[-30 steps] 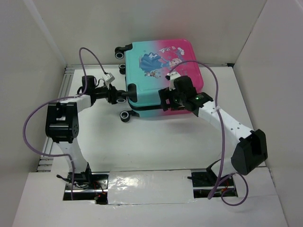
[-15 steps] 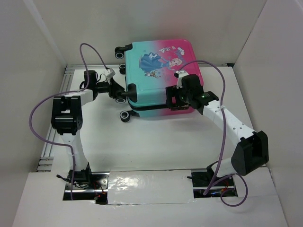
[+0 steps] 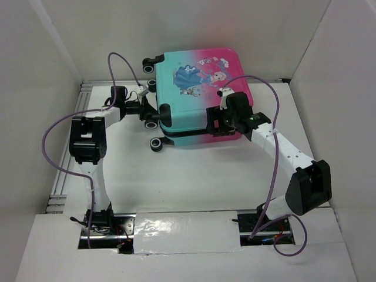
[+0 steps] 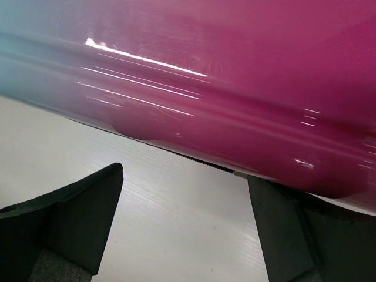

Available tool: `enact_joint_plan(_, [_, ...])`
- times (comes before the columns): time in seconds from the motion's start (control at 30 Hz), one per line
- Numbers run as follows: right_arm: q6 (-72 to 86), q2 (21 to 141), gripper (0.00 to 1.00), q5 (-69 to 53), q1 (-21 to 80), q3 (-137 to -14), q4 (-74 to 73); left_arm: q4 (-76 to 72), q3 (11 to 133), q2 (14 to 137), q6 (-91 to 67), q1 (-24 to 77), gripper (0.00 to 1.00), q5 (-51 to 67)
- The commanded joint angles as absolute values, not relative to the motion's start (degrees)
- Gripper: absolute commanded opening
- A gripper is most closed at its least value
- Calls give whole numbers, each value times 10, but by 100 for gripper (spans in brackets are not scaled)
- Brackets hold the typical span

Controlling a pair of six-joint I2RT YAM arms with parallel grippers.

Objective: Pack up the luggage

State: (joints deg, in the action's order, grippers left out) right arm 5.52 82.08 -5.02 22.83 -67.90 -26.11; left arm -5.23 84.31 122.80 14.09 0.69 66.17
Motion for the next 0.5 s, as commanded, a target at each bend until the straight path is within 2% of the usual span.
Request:
enact_joint_plan(0.0, [48, 828, 93, -51, 223, -692, -200, -103, 845, 1230, 137, 21, 11, 697])
enact_joint_plan(0.07, [48, 828, 92, -51, 223, -692, -200, -121, 834, 1225, 125, 21, 2, 703])
enact_joint_plan(0.1, [48, 828, 92, -51, 223, -692, -200, -133, 819, 1211, 112, 21, 0, 703])
enact_joint_plan(0.17, [48, 828, 92, -51, 223, -692, -205, -168, 803, 1200, 99, 21, 0, 695])
enact_joint_plan(0.47, [48, 828, 92, -51, 223, -692, -210, -149, 775, 1164, 109, 16, 0, 689])
